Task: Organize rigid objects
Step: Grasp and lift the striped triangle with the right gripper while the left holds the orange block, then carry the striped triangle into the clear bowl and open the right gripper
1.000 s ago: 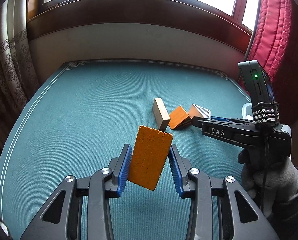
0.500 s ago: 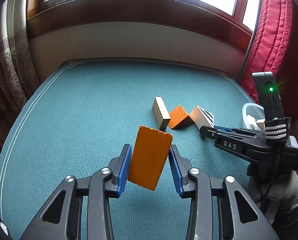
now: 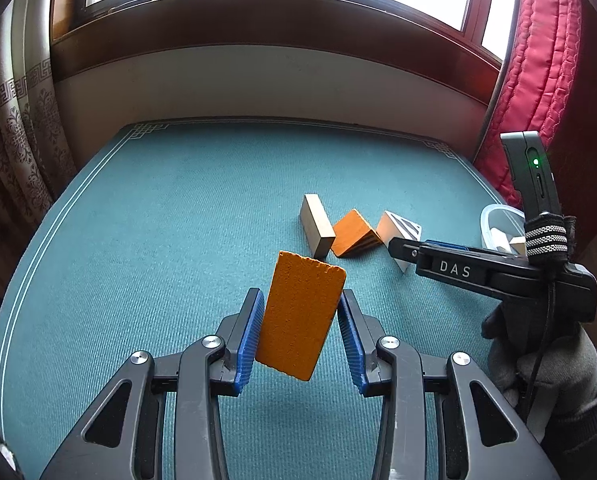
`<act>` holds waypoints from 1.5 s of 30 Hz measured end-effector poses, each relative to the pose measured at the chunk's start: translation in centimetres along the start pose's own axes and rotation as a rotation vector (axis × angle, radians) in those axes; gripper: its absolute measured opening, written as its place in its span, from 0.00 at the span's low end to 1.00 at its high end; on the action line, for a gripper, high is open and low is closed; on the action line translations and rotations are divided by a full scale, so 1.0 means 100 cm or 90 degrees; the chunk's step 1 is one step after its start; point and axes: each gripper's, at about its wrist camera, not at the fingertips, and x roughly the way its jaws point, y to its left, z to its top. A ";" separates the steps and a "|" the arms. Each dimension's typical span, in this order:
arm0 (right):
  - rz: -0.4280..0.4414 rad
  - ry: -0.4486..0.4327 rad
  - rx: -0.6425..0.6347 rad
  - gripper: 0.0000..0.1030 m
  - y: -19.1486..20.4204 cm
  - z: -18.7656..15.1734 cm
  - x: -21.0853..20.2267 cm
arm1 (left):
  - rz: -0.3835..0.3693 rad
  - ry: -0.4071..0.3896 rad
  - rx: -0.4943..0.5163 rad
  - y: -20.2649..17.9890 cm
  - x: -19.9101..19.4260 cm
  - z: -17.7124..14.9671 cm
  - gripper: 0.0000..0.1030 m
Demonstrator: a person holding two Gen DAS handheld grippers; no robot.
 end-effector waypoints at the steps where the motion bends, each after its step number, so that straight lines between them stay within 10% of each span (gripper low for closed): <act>1: -0.002 -0.002 -0.003 0.48 0.001 0.001 0.001 | 0.000 0.000 0.000 0.000 0.000 0.000 0.38; 7: -0.015 -0.011 -0.031 0.48 0.010 0.007 0.008 | 0.001 0.001 0.000 -0.001 0.001 0.000 0.38; 11: -0.029 -0.007 -0.043 0.31 0.010 0.008 0.013 | 0.002 0.004 -0.002 0.000 0.003 0.001 0.38; 45: -0.078 -0.142 0.054 0.30 -0.063 -0.047 -0.112 | 0.006 0.000 0.032 -0.019 0.004 -0.007 0.38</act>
